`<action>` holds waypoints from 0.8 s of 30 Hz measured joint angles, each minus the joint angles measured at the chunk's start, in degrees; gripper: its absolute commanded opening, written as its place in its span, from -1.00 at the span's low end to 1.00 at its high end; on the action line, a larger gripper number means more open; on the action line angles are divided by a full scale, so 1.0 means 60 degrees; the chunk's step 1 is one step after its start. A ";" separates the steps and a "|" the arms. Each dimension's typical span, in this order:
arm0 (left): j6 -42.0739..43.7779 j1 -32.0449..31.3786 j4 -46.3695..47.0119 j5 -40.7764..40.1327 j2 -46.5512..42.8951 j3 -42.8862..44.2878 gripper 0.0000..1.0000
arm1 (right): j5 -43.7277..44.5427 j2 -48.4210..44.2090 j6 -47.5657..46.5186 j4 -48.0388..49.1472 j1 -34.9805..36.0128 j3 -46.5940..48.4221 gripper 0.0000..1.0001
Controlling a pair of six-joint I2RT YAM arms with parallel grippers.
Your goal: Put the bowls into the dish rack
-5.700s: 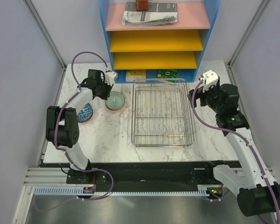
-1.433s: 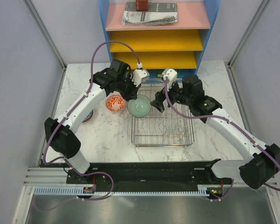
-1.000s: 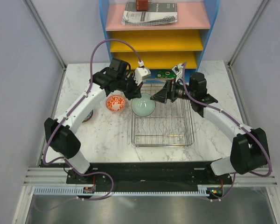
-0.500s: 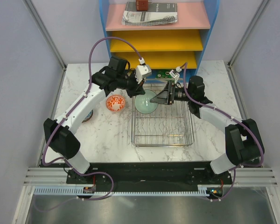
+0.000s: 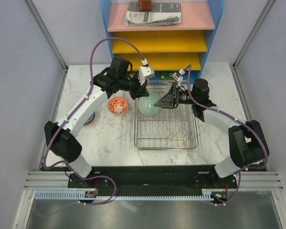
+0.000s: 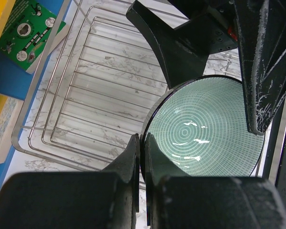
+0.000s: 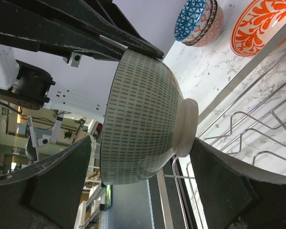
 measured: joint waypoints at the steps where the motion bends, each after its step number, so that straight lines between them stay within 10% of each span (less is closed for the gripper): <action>1: 0.0000 0.0011 0.0011 0.0040 0.0000 0.0000 -0.96 | -0.0018 0.0015 0.0087 0.0117 -0.0018 -0.0025 0.78; 14: 0.0000 0.0036 0.0120 0.0390 0.0000 0.0004 -0.96 | -0.0197 0.0914 0.2951 0.3934 -0.0036 -0.0579 0.72; 24: -0.0011 0.0036 0.0295 0.0510 -0.0040 -0.0011 -0.96 | -0.0153 0.1045 0.3625 0.4736 -0.0087 -0.0761 0.03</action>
